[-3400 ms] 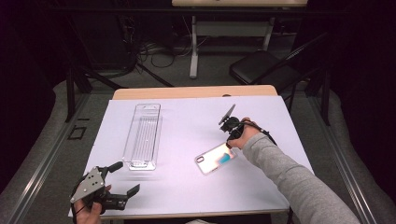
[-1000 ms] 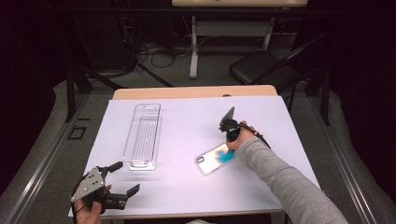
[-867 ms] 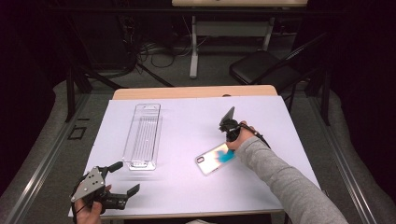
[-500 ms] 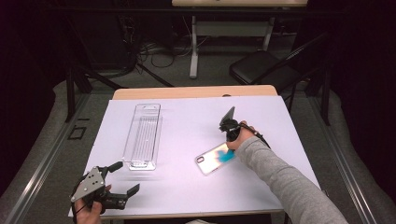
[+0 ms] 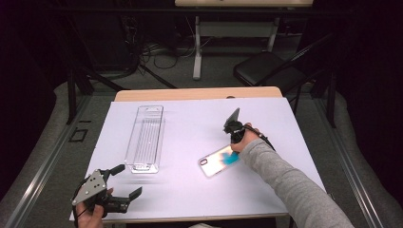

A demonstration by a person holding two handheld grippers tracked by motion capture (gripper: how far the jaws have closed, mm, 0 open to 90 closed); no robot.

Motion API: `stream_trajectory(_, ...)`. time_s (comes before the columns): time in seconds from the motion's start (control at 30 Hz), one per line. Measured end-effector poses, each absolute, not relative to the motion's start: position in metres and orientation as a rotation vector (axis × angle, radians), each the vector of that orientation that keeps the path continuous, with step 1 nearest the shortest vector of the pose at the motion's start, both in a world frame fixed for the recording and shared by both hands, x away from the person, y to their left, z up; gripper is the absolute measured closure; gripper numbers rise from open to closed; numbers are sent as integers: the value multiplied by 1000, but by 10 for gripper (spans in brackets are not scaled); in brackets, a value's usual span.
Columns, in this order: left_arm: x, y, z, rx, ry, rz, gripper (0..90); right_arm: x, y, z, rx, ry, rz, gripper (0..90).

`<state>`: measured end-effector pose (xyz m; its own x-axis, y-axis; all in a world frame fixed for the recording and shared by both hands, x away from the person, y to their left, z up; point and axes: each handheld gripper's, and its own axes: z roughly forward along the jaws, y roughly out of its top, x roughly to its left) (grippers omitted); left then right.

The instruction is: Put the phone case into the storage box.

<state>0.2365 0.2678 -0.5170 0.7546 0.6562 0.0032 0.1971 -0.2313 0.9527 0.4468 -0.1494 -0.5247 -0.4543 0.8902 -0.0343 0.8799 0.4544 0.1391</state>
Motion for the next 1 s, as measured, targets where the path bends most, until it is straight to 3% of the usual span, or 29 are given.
stream_trajectory(0.83, 236, 263, -516, 1799, 663, 443, 37, 446, -164, -506, 1653, 2636, 235, 893)
stream_trajectory(0.9, 236, 261, -515, 1797, 677, 457, 37, 444, -165, -511, 1686, 2581, 408, 893)
stream_trajectory(1.0, 236, 259, -513, 1780, 698, 462, 37, 444, -166, -501, 1674, 2635, 273, 893)
